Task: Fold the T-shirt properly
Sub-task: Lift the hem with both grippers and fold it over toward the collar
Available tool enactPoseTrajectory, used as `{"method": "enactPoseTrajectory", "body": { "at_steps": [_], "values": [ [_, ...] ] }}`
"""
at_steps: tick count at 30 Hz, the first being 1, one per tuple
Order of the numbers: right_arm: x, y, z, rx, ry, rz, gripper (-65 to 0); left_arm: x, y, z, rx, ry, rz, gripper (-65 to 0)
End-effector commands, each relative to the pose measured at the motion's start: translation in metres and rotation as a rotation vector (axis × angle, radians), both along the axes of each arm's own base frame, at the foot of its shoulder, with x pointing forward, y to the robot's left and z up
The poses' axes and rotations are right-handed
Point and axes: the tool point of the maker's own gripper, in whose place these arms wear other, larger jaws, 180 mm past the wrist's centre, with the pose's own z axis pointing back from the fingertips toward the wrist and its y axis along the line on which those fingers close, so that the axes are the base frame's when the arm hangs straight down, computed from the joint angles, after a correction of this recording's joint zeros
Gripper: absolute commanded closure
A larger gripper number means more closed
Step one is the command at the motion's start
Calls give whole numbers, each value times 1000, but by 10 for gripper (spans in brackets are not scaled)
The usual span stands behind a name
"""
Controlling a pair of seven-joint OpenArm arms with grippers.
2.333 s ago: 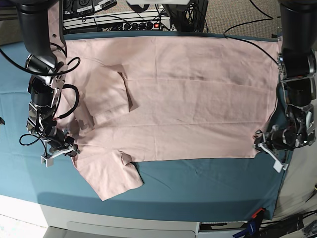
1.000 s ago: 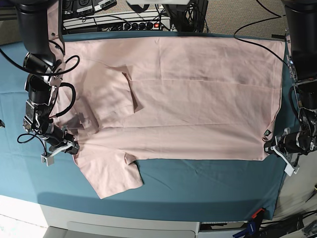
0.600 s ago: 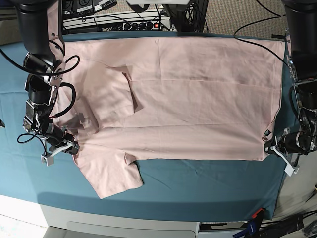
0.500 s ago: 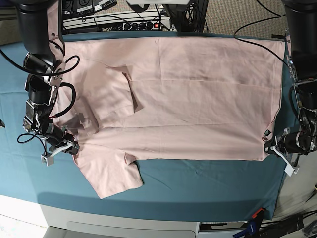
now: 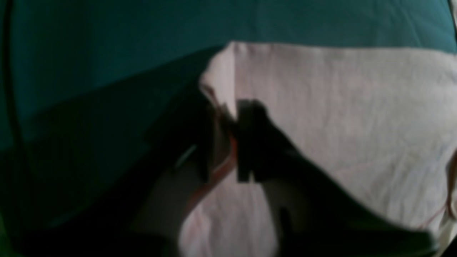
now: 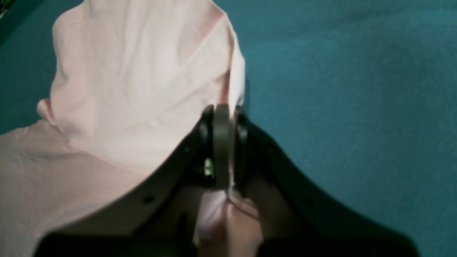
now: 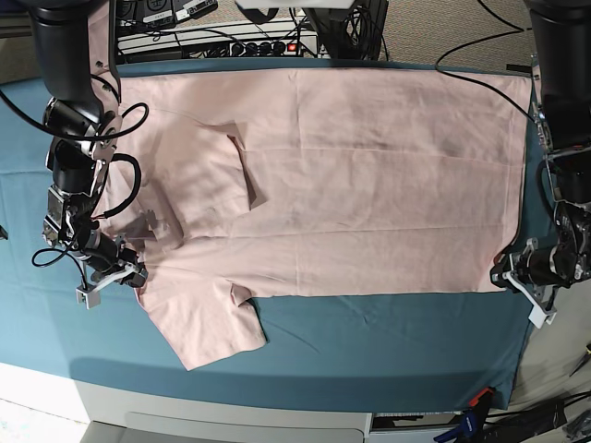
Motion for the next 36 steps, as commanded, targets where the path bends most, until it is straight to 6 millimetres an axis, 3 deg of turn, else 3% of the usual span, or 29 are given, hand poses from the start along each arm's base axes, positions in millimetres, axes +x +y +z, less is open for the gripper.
{"method": "enactPoseTrajectory", "body": {
  "at_steps": [1, 13, 19, 30, 36],
  "values": [
    [15, -13, 27, -8, -75, -22, 0, 18, 6, 26, 2, -79, 10, -21],
    [17, -5, 37, 69, -105, -8, 0, 14, 16, 34, -28, -86, 22, 0],
    [14, -14, 50, -11, -127, 18, 0, 3, 21, 46, -86, -76, -23, 0],
    [-28, -6, 75, -71, -192, 108, 0, -20, -2, 64, -259, -42, -162, 0],
    [-54, 4, 81, -103, -201, 169, 0, -31, 9, 86, -316, -73, -201, 0]
  ]
}}
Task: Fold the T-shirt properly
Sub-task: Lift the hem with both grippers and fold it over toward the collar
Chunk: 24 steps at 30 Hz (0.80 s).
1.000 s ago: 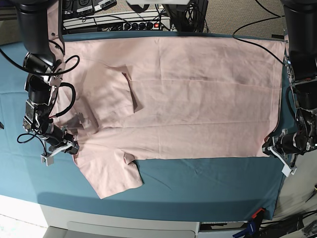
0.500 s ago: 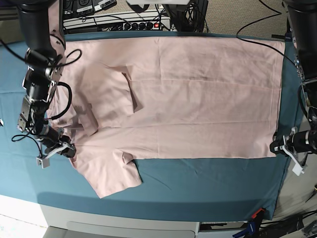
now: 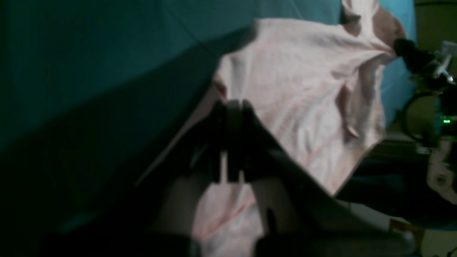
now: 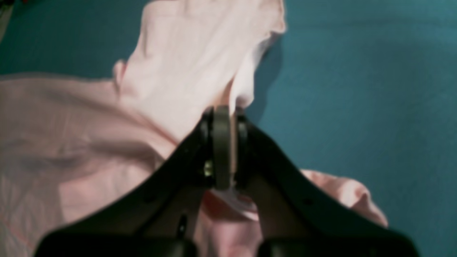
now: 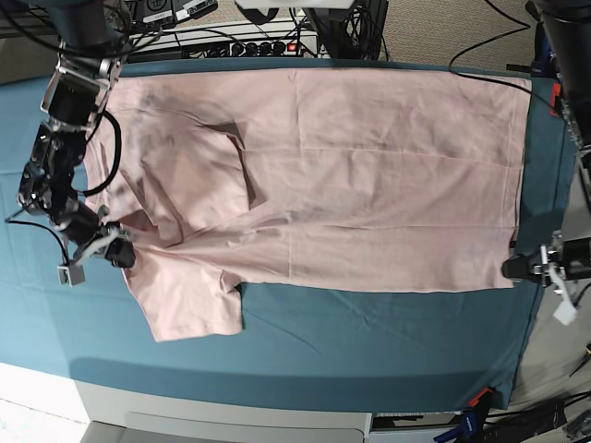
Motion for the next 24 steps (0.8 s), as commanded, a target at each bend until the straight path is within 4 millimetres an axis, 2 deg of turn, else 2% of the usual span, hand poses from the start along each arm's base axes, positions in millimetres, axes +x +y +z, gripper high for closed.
{"method": "enactPoseTrajectory", "body": {
  "at_steps": [1, 4, 7, 15, 24],
  "values": [
    [8, -5, 28, -5, -83, 4, 0, 12, 13, 31, -14, -85, 24, 0],
    [-6, 3, 34, -3, -89, 41, 0, 11, 26, 44, -36, -119, 53, 0],
    [-20, 11, 37, -14, -79, 85, 0, 3, 37, 45, -50, -121, 77, 0],
    [-63, 20, 33, -104, -33, 171, 0, -39, 51, -2, -15, 13, 93, 0],
    [-102, 1, 18, -213, 72, 211, 0, -64, 43, -18, 43, 42, 25, 0]
  ]
}}
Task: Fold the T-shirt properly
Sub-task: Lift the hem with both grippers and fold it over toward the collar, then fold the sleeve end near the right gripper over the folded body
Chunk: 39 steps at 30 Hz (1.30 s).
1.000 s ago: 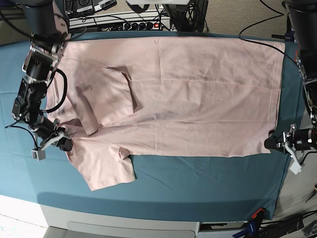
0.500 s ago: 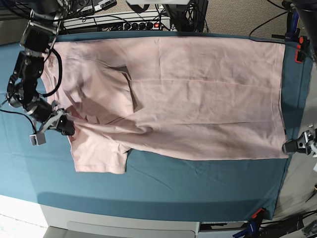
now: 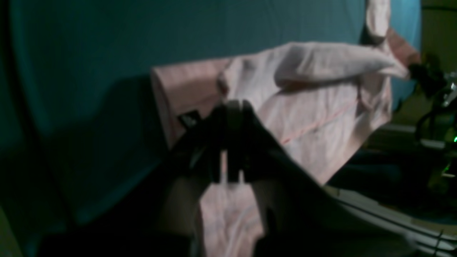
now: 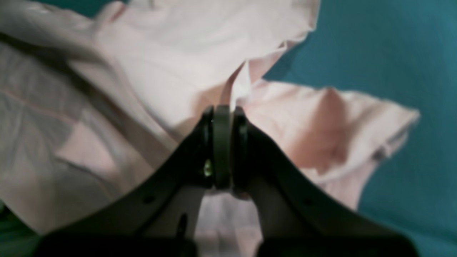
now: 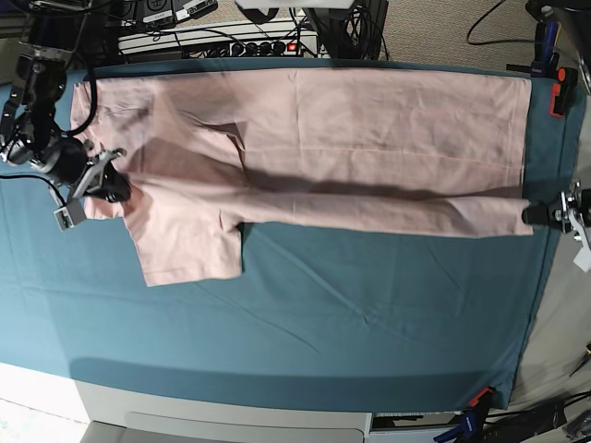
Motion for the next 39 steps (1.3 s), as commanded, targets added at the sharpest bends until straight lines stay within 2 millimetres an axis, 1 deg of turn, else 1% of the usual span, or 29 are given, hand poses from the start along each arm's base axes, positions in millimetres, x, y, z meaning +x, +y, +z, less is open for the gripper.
{"method": "enactPoseTrajectory", "body": {
  "at_steps": [1, 4, 6, 9, 15, 18, 26, 30, 31, 32, 33, 34, 35, 36, 39],
  "values": [
    [6, -9, 16, -28, -38, 6, 0, 6, 12, 20, 25, -55, 2, 0],
    [-3, -18, 12, -62, 1, 8, 0, -5, 14, 18, 63, -46, -29, 0],
    [-11, -22, 6, -83, 42, 13, 0, -13, 18, 16, 84, -34, -41, 0],
    [-19, -22, -1, -85, 70, 15, 0, -23, 21, 11, 100, -11, -46, 0],
    [-36, -22, -14, -86, 122, 18, 0, -38, 21, -2, 99, 34, -49, 0],
    [-41, -21, -17, -79, 136, 19, 0, -41, 21, -5, 98, 41, -49, 0],
    [-42, -21, -19, -78, 145, 20, 0, -40, 21, -4, 98, 40, -49, 0],
    [-48, -23, -23, -93, 181, 25, 0, -40, 21, -4, 98, 40, -49, 0],
    [-48, -23, -23, -94, 183, 25, 0, -40, 21, -4, 98, 40, -49, -61],
    [-48, -23, -23, -94, 183, 25, -47, -40, 21, -4, 99, 40, -49, -148],
    [-48, -23, -23, -94, 182, 25, -151, -40, 21, -4, 99, 40, -49, -230],
    [-47, -23, -22, -92, 177, 25, -245, -40, 21, -4, 99, 39, -49, -295],
    [-45, -22, -20, -88, 164, 23, -301, -40, 22, -4, 99, 39, -49, -338],
    [-42, -22, -18, -84, 150, 20, -311, -39, 21, -3, 100, 36, -50, -358],
    [-24, -23, -5, -55, 72, -25, -311, -36, 20, 0, 102, 22, -56, -360]
  ]
}}
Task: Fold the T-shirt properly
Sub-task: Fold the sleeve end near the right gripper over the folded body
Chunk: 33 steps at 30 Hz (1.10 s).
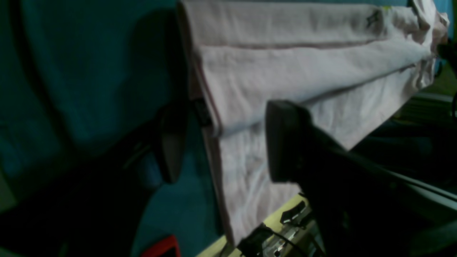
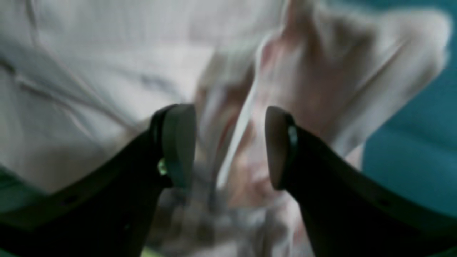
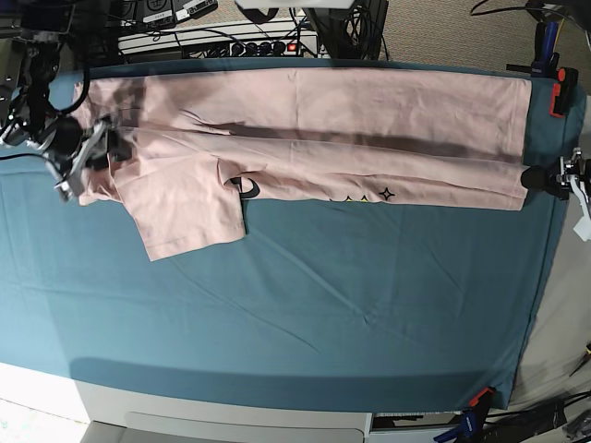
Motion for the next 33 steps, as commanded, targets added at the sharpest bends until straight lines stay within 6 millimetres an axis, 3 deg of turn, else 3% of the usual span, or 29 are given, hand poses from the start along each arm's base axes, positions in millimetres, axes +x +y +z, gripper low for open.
{"method": "enactPoseTrajectory", "body": {
  "at_steps": [1, 4, 8, 15, 21, 23, 27, 33],
  "values": [
    [21, -5, 25, 12, -108, -21, -311, 13, 10, 22, 19, -63, 0, -360],
    [49, -8, 48, 41, -231, -94, -311, 18, 4, 28, 30, -91, -29, -359],
    [81, -13, 50, 44, -272, -199, -311, 24, -5, 39, 45, -136, -75, -359],
    [120, -11, 2, 300, -126, -369, -311, 30, -14, 51, 62, -183, -124, -359],
    [124, 8, -29, 435, 38, -376, -310, 30, -14, 51, 61, -182, -124, -359],
    [125, 19, -25, 490, 31, -339, -296, 30, -14, 51, 61, -182, -124, -359],
    [118, 44, -9, 611, 44, -224, 0, 30, -14, 51, 61, -182, -124, -359],
    [138, 54, 55, 784, -166, -157, 0, 30, -14, 51, 61, -182, -124, -359]
  ]
}}
